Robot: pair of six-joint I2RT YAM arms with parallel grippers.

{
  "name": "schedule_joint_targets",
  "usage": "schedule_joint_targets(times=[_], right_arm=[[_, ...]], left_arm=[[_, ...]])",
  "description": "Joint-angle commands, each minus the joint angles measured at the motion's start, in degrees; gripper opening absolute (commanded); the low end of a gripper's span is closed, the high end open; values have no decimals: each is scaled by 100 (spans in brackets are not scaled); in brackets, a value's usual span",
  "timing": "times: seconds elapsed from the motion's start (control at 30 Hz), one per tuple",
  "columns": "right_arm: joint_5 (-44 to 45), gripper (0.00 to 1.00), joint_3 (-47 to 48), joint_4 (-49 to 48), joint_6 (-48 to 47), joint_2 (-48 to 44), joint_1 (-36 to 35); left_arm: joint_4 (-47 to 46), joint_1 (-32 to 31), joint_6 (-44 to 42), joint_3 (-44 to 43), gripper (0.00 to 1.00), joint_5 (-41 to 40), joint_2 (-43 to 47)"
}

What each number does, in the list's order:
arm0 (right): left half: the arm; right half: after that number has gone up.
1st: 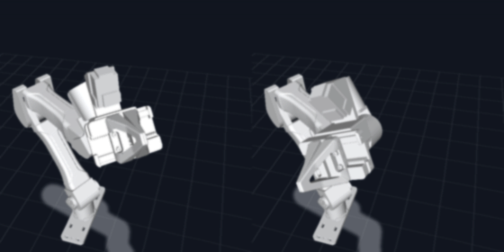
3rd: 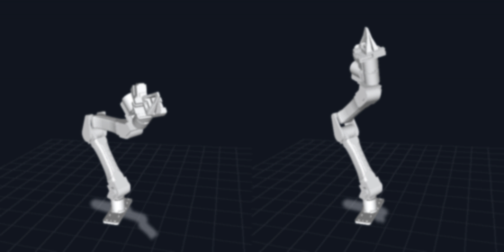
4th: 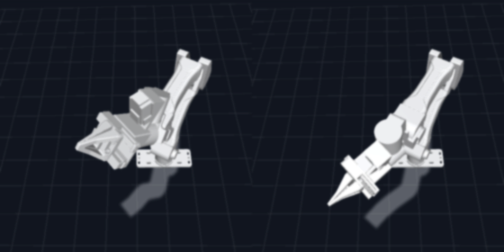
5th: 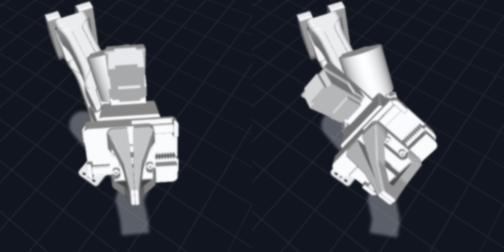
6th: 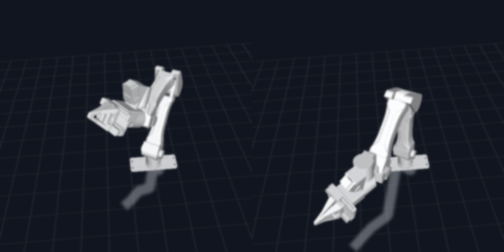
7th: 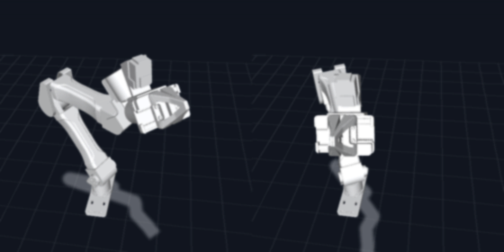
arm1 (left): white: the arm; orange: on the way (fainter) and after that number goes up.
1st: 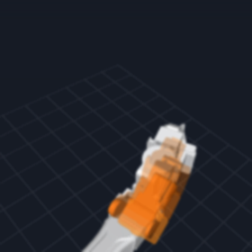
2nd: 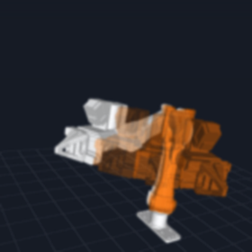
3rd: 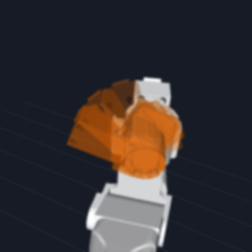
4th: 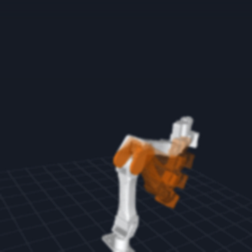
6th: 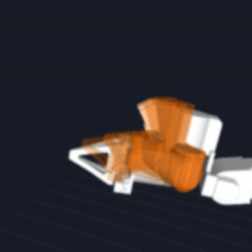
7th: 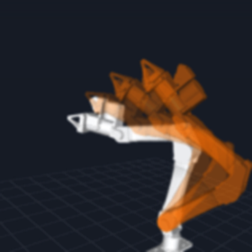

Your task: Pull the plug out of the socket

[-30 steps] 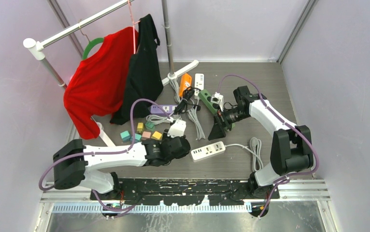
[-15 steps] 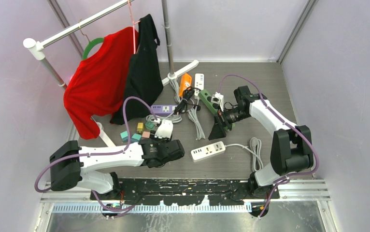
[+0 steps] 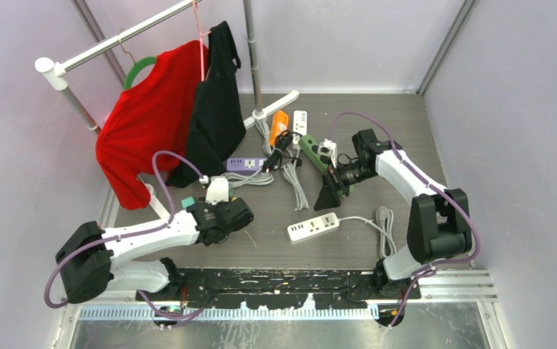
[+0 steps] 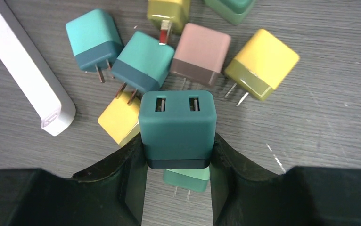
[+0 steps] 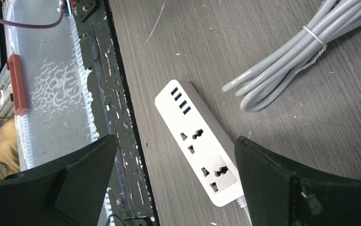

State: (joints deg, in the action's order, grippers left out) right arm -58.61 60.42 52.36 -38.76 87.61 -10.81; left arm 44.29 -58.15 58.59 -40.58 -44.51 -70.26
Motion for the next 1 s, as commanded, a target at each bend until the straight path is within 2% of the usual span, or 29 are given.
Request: schedule_joint_targets(times=[0.0,0.43,0.5,0.53,0.6,0.63,0.77,0.97], right_arm=[[-115,100,71,38,-95,-169,18],[-111,100,61,46,-121,-157,21],[-113,100,63,46,-130,-159,17],[-109,100,59,46,-127,-157,17],[-109,100,65,46,-130,-157,17],[-111,100,59,47,-139,-157,17],[-109,100,66,55,-152,-148,19],[-106,100,59,64,-158,-148,17]], left_arm=[[-234,297,203,143,0,186,211],[-138,522,206,-8,1,343,-207],[-116,531,189,-48,7,354,-392],[-103,531,188,-73,25,359,-420],[-61,532,196,-105,53,353,-451],[-51,533,187,-120,56,349,-458],[-27,535,140,-165,57,360,-439],[-12,533,-34,-250,74,477,-297]])
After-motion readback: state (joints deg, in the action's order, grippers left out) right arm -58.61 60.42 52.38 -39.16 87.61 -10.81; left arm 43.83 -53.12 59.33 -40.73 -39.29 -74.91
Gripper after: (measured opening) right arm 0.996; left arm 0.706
